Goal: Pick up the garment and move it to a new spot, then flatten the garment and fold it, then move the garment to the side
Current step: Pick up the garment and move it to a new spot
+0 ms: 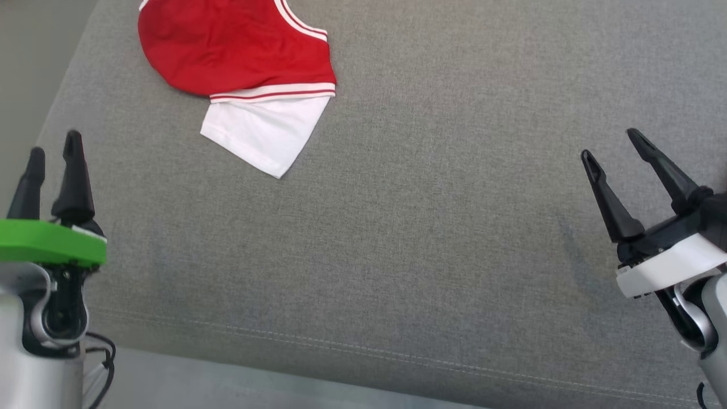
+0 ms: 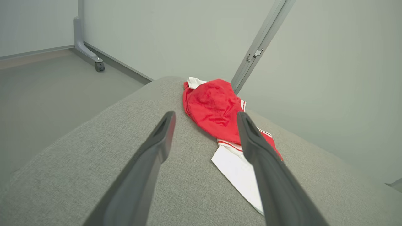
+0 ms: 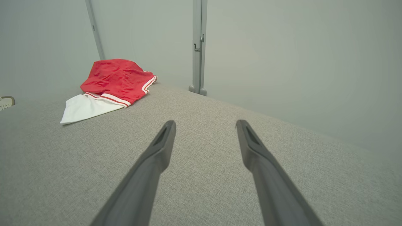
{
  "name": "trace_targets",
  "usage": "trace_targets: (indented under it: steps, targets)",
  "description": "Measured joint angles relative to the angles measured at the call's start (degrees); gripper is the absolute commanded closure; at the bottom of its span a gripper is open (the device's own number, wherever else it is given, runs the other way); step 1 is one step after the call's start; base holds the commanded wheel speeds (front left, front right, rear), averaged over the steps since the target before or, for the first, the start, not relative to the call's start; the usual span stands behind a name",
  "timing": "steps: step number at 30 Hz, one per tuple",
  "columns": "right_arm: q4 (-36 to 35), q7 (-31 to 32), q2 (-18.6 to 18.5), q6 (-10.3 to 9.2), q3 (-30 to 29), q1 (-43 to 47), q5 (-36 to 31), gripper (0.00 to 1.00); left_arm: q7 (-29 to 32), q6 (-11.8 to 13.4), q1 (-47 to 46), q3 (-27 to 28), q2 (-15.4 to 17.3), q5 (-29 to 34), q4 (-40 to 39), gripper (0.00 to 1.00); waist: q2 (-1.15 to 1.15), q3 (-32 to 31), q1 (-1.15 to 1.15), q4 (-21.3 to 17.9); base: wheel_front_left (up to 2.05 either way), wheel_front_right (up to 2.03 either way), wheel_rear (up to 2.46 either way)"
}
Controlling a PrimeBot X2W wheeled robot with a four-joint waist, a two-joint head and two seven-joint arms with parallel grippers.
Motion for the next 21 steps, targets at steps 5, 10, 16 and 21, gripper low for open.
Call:
trace_targets:
  steps: [5, 10, 16, 21]
  targets:
    - [-3.11, 1.23, -1.53, 0.37, 1.23, -2.99, -1.07, 0.0, 5.04, 1.56, -8.08, 1.86, -0.09, -4.46, 2.41, 0.0, 0.0, 3.97, 0.0, -0.49, 0.0, 0.0, 0.0]
    - [-5.99, 2.42, -2.72, 0.38, 1.97, -6.25, -1.55, 0.0, 8.68, 3.58, -15.02, 3.44, 1.37, -6.22, 5.34, 0.0, 0.0, 7.94, 0.0, -1.3, 0.0, 0.0, 0.0]
    - [-9.23, 3.59, -3.19, 0.41, 2.99, -10.01, -2.54, 0.0, 10.34, 4.07, -22.52, 4.15, 3.42, -6.49, 7.76, 0.0, 0.0, 12.72, 0.0, -2.81, 0.0, 0.0, 0.0]
    - [-11.54, 4.43, -3.61, 0.89, 3.39, -12.45, -2.55, 0.0, 11.46, 4.07, -26.49, 3.91, 4.82, -6.0, 10.22, 0.0, 0.0, 16.71, 0.0, -4.36, 0.0, 0.0, 0.0]
